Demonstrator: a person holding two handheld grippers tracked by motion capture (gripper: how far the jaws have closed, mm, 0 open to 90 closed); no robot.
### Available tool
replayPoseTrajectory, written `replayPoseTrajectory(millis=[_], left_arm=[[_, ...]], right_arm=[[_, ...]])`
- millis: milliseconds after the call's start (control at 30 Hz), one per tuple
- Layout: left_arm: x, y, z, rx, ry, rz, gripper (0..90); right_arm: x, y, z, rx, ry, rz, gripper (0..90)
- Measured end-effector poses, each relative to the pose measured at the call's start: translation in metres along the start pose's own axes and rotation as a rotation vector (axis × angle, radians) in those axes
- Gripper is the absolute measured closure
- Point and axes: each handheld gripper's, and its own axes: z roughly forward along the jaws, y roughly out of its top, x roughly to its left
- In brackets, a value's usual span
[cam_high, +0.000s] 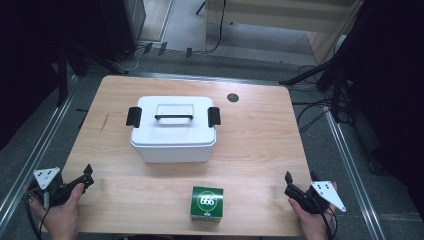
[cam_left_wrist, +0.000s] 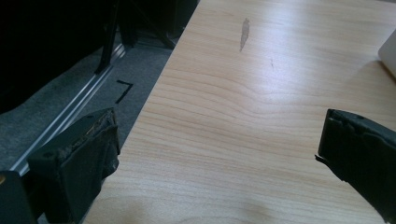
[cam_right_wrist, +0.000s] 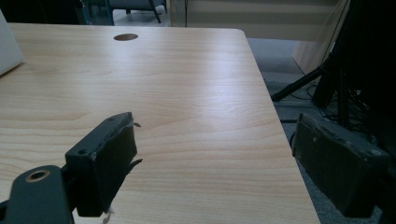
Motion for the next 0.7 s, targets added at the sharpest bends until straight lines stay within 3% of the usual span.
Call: replayPoseTrajectory(millis=[133, 200, 467, 600, 700], left_arm=[[-0.011, 0.0, -0.004, -0.001, -0.013, 0.034, 0.0], [-0.019, 0.0, -0.007, -0.003, -0.033, 0.049, 0.6], [-0.048, -0.005, -0.018, 0.004, -0.067, 0.095, 15.6], [-0.064, -0.007, -0.024, -0.001, -0.103, 0.107, 28.8], [-0.078, -0.01, -0.029, -0.006, -0.138, 0.12, 39.6]], right_arm=[[0.003, 0.001, -0.001, -0.002, -0.005, -0.027, 17.8], [0.005, 0.002, -0.002, -0.01, 0.002, -0.021, 25.1], [0.028, 0.011, -0.01, -0.05, 0.126, -0.037, 41.3], [0.048, 0.015, -0.014, -0.024, 0.216, -0.023, 48.1], [0.066, 0.016, -0.017, 0.0, 0.267, -0.039, 52.9]])
